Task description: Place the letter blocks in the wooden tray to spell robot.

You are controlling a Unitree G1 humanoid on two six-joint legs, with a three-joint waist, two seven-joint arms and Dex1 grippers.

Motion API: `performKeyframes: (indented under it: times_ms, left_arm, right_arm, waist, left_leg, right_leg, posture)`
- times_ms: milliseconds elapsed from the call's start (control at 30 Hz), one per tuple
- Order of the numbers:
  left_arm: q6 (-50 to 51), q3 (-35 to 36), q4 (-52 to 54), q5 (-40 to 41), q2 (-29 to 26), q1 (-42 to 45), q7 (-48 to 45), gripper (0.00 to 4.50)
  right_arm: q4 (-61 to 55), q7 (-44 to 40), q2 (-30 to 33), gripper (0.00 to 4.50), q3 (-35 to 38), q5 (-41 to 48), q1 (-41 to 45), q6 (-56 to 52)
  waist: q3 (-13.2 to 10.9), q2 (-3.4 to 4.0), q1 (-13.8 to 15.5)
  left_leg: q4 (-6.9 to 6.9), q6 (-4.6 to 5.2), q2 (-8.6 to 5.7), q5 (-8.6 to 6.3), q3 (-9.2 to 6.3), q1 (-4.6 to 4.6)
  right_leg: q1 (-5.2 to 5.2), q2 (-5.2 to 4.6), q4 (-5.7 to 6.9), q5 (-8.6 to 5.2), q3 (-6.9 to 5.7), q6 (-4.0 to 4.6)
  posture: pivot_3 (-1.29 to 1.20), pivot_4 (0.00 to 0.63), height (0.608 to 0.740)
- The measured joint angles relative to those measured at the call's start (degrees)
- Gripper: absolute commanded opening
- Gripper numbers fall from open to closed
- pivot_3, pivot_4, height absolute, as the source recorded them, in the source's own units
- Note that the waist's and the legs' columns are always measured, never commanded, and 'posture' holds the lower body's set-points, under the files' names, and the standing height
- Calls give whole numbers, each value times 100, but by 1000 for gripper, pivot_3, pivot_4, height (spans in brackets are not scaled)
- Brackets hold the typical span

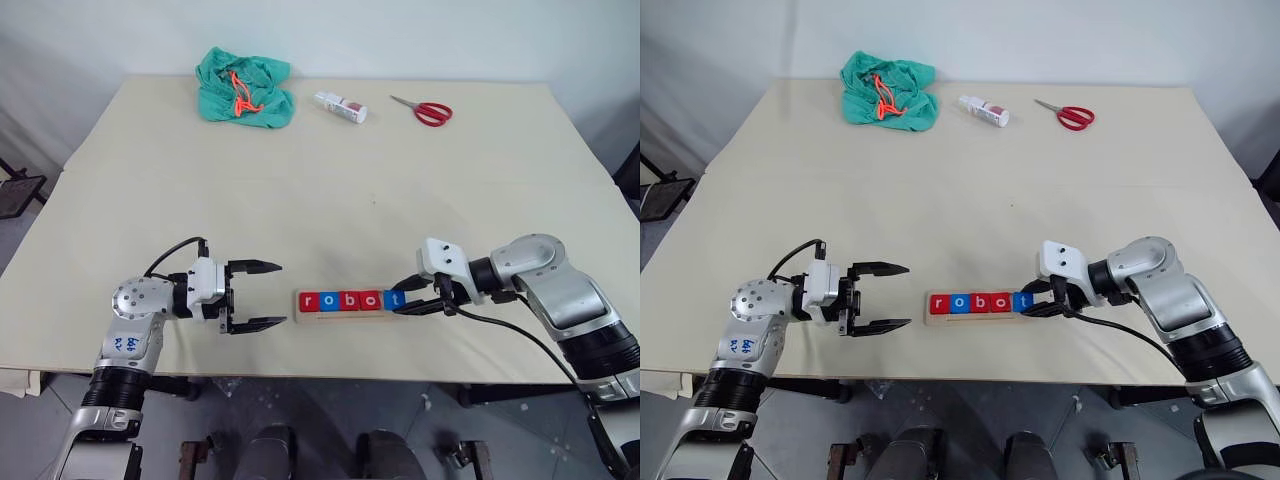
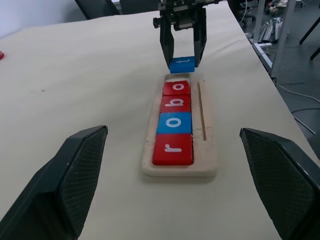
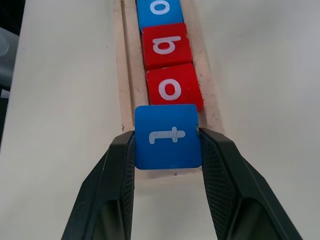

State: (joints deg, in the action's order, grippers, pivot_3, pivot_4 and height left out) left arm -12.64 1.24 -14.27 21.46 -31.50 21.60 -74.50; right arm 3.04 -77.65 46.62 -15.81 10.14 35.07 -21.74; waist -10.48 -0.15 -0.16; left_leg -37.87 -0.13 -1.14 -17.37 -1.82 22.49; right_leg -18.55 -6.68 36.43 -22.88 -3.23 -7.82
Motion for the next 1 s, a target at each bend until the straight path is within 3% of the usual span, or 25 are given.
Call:
performKeyframes:
  times_ms: [100, 400, 600, 733, 1000]
  left_arm:
    - [0, 1, 24, 0, -1, -3, 46, 4500]
    - [-1, 3, 52, 0, -4, -56, 122, 4500]
    - [-5, 2, 53, 0, -3, -56, 150, 4500]
    - [-14, -9, 43, -1, 20, -30, 153, 4500]
    - [-67, -26, -120, -6, 128, 183, 104, 4500]
  right_arm:
    - [159, -24, -82, 1458, -18, -84, 78, 95]
    - [152, -107, -148, 4469, -28, -111, 64, 154]
    - [-32, -18, -136, 4469, 121, -70, 63, 36]
    - [-77, 170, -36, 3675, 386, -4, 6, -96]
    - [-904, 424, 449, 827, 917, 251, -668, -861]
  waist:
    - [0, 0, -1]
    - [0, 0, 1]
    - [0, 0, 1]
    - [0, 0, 18]
    - [0, 0, 11]
  left_leg:
    - [0, 0, -1, 0, 0, 0]
    - [0, 0, -1, 0, -1, 0]
    - [0, 0, -1, 0, -1, 0]
    - [0, 0, -3, 0, -2, 3]
    - [0, 0, -2, 0, -5, 5]
  right_leg:
    - [0, -1, 0, 0, 0, 0]
    - [0, -1, 0, 0, -1, 0]
    - [0, -1, 0, 0, -1, 0]
    - [0, -3, 0, 0, -2, 0]
    - [1, -2, -1, 0, -12, 0]
  posture:
    - [0, 150, 740]
    - [0, 150, 740]
    - [0, 150, 740]
    - [0, 150, 740]
    - [0, 150, 740]
